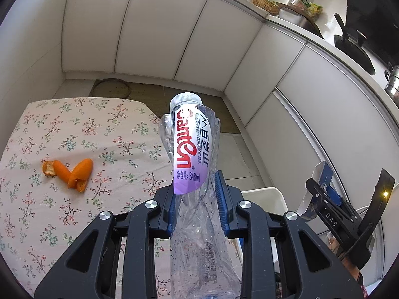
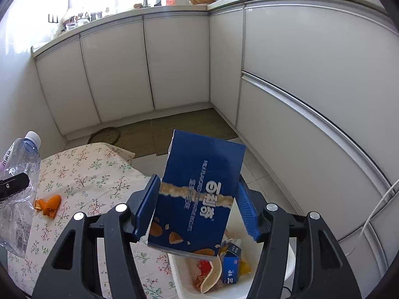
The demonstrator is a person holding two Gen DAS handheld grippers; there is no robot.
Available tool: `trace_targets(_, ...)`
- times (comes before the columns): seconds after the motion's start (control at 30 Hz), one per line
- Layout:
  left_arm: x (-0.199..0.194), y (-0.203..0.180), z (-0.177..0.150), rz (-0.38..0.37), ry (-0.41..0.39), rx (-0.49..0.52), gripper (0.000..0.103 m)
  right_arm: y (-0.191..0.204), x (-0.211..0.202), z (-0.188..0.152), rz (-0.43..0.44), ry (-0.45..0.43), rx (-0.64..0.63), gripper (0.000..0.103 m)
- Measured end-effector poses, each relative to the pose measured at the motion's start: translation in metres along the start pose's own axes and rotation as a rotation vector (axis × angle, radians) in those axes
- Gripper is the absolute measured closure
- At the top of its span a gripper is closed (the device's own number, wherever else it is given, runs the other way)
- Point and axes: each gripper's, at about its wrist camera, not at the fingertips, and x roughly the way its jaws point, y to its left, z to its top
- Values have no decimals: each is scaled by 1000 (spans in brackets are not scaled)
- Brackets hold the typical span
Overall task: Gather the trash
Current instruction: 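Carry the bottle and biscuit box in both tools over the white bin, then open both tools to drop the bottle and biscuit box into the bin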
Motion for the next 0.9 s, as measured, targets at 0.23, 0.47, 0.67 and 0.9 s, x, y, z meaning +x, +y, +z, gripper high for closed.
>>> trace_targets(0.23,19,-37,-11,-51,25,58,77,-50,-17,-2,-64,-41,97,23)
trace_targets(0.47,43,-75,-21,-122,57,94,77,-98,-30,-6,-144,-67,153,13)
trace_targets(0.67,67,-109,-32,-190,89,133,77,-129,-32,-12,-200,-48,171,11)
trace_targets(0.9,95,-144,-44,-241,123,182,77,-150,-25,-19,-239,2,174,11)
